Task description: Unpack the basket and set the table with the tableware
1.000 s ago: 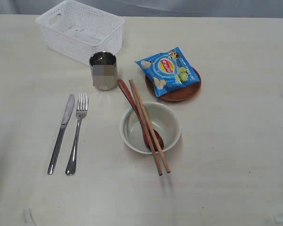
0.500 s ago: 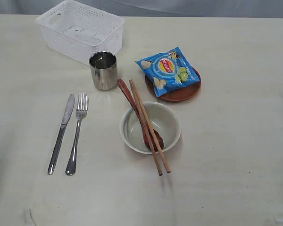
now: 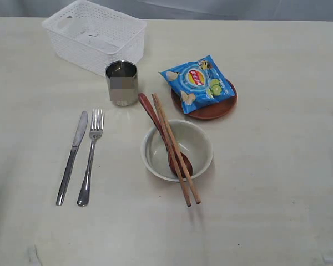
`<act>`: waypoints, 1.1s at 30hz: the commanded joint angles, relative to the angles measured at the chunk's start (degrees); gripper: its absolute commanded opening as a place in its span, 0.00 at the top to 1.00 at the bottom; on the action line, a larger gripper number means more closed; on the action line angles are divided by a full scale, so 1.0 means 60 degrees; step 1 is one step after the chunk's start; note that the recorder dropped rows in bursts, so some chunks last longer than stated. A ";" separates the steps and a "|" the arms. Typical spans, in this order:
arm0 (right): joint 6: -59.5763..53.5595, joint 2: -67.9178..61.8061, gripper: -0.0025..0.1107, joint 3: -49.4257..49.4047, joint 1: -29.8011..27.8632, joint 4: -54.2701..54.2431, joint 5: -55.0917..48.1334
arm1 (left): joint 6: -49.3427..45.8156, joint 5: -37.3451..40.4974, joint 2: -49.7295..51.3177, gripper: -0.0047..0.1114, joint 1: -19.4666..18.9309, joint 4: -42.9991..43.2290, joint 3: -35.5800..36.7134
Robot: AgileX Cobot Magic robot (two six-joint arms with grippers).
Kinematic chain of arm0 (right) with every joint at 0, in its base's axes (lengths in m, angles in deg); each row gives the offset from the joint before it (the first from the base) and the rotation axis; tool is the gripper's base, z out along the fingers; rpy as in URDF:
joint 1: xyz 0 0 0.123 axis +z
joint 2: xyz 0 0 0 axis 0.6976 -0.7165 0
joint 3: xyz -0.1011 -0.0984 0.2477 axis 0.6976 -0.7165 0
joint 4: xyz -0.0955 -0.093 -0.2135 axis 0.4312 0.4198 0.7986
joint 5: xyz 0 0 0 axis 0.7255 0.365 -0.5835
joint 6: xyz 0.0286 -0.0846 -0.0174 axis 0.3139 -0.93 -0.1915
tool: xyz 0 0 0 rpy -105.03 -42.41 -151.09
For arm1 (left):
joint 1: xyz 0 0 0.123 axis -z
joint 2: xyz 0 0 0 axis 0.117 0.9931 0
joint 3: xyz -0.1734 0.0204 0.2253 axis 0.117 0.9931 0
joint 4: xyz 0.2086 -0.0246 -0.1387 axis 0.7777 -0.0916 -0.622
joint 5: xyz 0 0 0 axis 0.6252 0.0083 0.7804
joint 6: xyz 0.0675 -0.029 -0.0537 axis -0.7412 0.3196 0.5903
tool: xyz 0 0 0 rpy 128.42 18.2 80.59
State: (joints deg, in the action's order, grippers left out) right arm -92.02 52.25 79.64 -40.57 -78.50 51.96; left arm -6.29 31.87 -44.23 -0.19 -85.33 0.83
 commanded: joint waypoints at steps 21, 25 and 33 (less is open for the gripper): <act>0.0388 0.0052 0.98 -0.0034 -0.0023 0.0063 -0.0742 | 0.0002 -0.0029 -0.0033 0.96 -0.0022 0.0000 0.0024; 0.0388 0.0052 0.98 -0.0034 -0.0023 0.0063 -0.0742 | 0.0002 -0.0029 -0.0033 0.96 -0.0022 0.0000 0.0024; 0.0388 0.0052 0.98 -0.0034 -0.0023 0.0063 -0.0742 | 0.0002 -0.0029 -0.0033 0.96 -0.0022 0.0000 0.0024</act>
State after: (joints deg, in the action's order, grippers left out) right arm -90.07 52.25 79.64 -40.57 -78.50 47.32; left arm -6.29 31.87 -44.23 -0.19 -85.33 0.83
